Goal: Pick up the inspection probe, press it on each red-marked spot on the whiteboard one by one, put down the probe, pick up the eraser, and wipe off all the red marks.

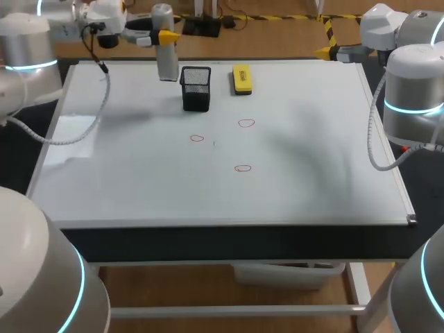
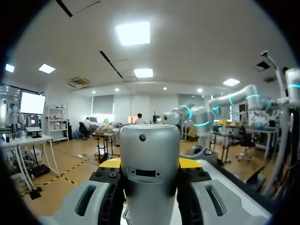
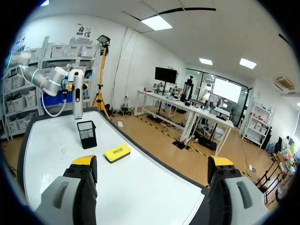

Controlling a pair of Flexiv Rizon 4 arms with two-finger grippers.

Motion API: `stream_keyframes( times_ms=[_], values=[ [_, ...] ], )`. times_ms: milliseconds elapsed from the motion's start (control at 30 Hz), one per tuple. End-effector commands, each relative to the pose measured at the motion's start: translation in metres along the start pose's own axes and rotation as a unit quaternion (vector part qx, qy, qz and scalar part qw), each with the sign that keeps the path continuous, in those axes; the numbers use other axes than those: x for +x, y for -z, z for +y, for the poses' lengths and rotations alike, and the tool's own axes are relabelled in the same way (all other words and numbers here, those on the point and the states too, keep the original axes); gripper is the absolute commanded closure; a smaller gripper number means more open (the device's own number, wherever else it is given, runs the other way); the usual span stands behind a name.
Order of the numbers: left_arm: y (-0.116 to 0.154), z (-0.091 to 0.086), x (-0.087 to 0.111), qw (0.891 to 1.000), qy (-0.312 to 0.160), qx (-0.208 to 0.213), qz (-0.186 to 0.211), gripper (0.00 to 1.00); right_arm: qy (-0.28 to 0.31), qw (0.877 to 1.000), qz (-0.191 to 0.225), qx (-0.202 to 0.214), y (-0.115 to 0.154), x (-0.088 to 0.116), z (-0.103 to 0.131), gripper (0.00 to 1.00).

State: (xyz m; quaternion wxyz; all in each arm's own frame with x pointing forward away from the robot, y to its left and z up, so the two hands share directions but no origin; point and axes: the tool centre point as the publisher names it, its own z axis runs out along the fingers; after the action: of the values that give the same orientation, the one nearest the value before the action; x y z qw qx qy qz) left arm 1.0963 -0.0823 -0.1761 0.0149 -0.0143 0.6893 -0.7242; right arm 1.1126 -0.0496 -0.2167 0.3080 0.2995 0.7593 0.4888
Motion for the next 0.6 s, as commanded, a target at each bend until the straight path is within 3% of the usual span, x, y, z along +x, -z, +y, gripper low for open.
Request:
stream_keyframes(
  times_ms=[33,600],
  values=[
    [0.015,0.001,0.011,0.999,-0.005,0.001,-0.052,1.00,0.000,1.000,0.000,0.000,0.000,0.000,0.000,0.00],
    [0.057,0.030,0.019,0.997,0.006,-0.002,-0.081,1.00,0.000,1.000,0.000,0.000,0.000,0.000,0.000,0.00]
  ],
)
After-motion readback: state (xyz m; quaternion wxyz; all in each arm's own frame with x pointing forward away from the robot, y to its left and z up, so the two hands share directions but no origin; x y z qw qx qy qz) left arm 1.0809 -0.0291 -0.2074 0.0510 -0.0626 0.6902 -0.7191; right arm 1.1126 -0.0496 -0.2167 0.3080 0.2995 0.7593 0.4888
